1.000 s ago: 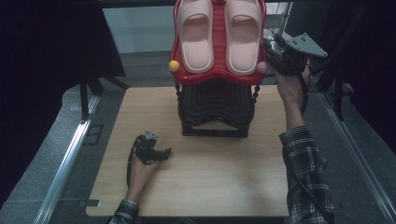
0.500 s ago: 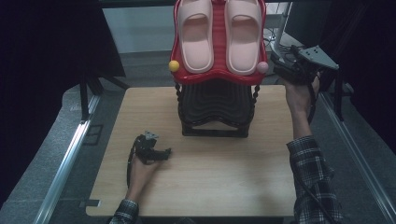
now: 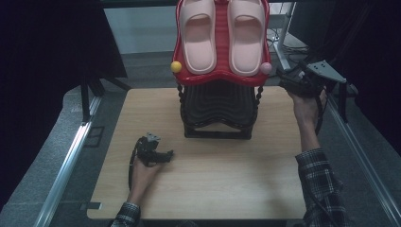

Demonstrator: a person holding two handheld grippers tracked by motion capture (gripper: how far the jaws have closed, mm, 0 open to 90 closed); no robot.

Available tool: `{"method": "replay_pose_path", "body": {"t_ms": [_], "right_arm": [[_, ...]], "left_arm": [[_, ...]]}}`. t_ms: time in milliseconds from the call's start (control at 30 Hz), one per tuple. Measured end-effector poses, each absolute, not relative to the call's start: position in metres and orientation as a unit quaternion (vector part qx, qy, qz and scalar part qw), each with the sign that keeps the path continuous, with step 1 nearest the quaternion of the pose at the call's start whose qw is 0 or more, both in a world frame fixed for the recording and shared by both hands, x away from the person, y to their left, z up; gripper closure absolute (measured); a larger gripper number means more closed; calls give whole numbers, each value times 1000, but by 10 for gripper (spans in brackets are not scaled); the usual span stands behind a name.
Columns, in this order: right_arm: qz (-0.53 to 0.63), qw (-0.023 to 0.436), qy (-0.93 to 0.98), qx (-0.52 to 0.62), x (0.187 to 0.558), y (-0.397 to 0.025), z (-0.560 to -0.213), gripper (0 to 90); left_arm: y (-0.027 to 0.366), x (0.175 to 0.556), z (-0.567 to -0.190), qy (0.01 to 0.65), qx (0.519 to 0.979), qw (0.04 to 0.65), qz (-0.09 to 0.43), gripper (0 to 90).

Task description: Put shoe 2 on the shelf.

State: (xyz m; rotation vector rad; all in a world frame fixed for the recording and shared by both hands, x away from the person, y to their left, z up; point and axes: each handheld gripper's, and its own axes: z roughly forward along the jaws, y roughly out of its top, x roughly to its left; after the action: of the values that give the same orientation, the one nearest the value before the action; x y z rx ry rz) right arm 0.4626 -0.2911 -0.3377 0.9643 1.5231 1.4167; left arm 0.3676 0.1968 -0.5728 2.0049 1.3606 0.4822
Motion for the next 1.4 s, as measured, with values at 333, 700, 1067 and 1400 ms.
{"method": "replay_pose_path", "body": {"t_ms": [333,700,1067,1400], "right_arm": [[545,392,630,390,454,-302,-363,127],[526,351,667,394,440,-310,-398,80],[500,325,702,390,420,-313,-428,65],[475,303,732,384,396,-312,-453,65]], "left_arm": [[197,367,-573,521,765,330,184,37],[197,368,-573,520,766,329,185,37],[197,367,-573,522,765,329,184,37],[197,367,-573,522,766,328,184,37]]}}
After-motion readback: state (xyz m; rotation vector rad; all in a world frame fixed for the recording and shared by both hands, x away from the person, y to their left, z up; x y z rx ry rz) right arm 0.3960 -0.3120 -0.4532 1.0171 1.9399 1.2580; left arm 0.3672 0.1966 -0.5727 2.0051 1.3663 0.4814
